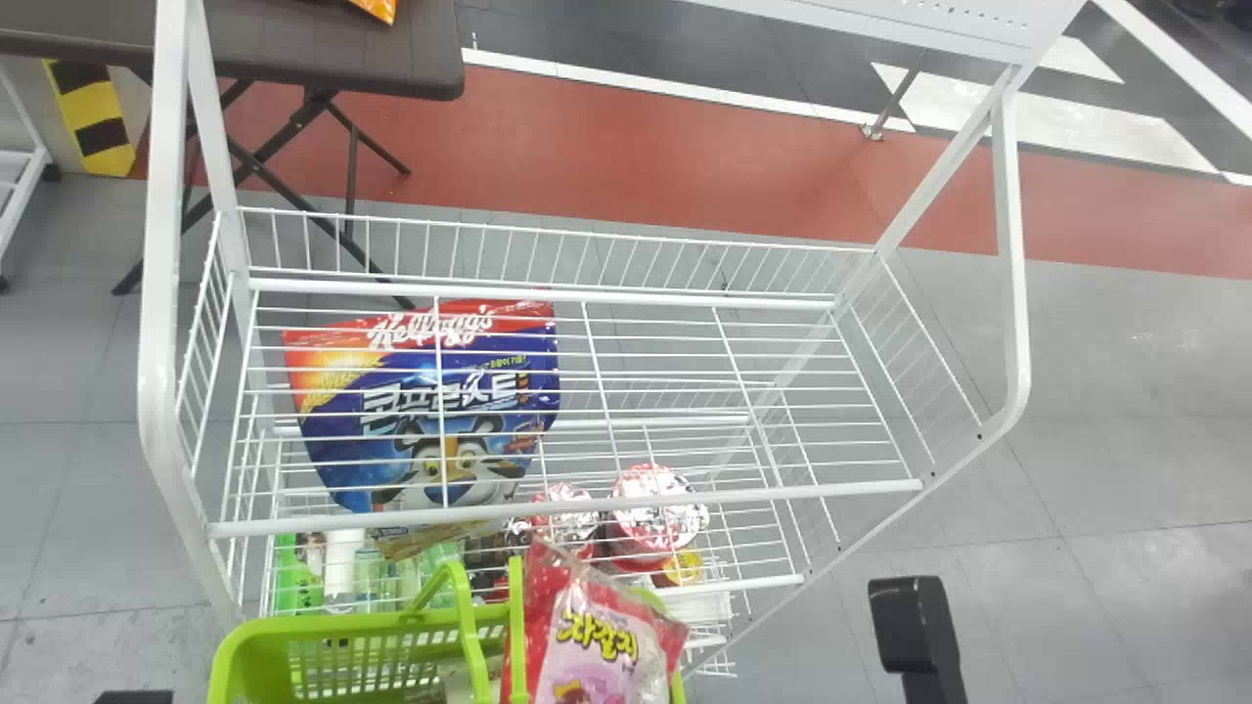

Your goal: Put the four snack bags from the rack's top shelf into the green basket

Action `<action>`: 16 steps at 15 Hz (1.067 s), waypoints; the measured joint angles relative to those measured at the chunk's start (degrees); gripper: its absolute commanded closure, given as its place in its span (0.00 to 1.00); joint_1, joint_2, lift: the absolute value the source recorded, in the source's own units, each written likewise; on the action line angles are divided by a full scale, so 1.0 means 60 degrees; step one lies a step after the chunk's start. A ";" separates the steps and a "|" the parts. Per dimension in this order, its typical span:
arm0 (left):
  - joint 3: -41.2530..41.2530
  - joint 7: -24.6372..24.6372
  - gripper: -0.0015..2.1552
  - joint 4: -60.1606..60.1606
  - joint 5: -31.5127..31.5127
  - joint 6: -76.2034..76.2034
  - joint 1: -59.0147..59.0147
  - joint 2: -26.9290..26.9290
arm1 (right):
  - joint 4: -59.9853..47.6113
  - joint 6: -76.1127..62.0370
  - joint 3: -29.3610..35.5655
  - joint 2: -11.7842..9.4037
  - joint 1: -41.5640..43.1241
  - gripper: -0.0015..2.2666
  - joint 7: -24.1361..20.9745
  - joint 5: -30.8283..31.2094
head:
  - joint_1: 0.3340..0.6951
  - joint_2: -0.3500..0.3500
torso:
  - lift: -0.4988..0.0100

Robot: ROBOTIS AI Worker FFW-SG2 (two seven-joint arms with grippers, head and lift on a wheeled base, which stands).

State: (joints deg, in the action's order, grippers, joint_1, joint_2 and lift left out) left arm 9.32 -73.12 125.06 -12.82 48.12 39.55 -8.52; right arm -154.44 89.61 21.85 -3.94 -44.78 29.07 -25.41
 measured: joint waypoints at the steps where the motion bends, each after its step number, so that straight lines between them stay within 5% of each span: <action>1: 0.0000 -0.0002 0.96 0.0011 0.0000 0.0000 0.0011 0.0000 | -0.0109 0.0000 0.0033 -0.0002 0.0110 0.02 0.0081 0.0009 | 1.00 0.00 | 0.98; 9: 0.0007 0.0029 0.96 0.0157 0.0073 0.0000 0.0117 0.0002 | -0.0817 -0.0115 0.0268 0.0143 0.0190 0.02 0.0326 -0.0008 | 1.00 0.00 | 0.98; 14: 0.0024 0.0044 0.96 0.0192 0.0100 0.0000 0.0135 0.0003 | 0.0755 -1.0628 -0.1394 0.0372 -0.0560 0.02 -0.0865 0.1787 | 1.00 0.00 | 0.98; 16: 0.0016 0.0043 0.96 0.0187 0.0092 -0.0001 0.0146 0.0001 | 0.1240 -1.2857 -0.2058 0.0370 -0.0628 0.02 -0.1510 0.2279 | 1.00 0.00 | 0.98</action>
State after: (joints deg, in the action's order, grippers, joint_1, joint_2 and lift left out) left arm 9.41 -72.85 126.18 -12.27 48.11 40.43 -8.52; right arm -147.00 12.47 9.51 -1.73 -48.55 20.01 -11.73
